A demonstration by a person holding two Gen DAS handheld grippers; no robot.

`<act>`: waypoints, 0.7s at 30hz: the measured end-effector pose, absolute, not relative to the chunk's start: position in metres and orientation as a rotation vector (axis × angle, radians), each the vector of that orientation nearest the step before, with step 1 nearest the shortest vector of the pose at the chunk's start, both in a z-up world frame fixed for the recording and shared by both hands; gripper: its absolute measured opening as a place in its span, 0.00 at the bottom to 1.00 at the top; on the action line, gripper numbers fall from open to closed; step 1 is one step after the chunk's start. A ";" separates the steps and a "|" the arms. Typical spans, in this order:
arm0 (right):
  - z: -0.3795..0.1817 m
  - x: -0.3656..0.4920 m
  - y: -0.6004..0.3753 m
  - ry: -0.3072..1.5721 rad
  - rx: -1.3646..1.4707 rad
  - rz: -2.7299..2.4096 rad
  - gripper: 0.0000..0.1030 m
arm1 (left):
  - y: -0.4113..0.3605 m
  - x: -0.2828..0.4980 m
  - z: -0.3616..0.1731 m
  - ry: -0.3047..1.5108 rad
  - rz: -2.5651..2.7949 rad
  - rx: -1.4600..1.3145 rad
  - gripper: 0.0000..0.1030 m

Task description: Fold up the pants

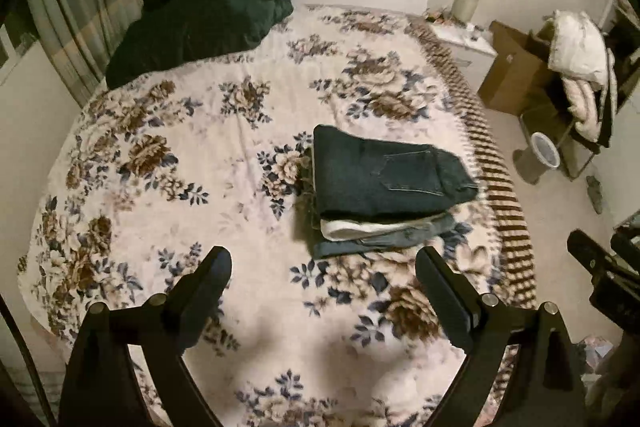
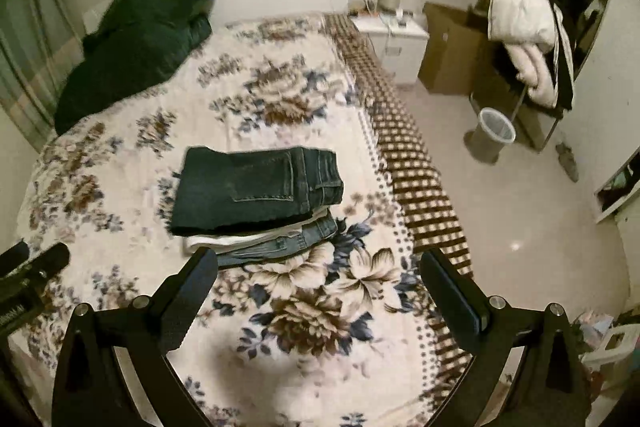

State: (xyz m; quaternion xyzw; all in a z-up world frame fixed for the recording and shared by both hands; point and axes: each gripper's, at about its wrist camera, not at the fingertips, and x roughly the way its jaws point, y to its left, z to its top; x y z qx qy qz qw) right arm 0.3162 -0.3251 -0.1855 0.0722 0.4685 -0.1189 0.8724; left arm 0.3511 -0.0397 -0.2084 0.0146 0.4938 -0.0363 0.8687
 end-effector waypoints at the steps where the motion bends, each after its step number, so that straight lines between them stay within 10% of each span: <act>1: -0.171 0.304 -0.323 0.968 0.151 -0.248 1.00 | -0.040 0.341 -0.197 1.018 -0.078 0.035 0.91; 21: 0.063 0.095 -0.271 0.740 0.109 -0.197 1.00 | -0.038 0.188 -0.031 0.767 -0.088 0.037 0.91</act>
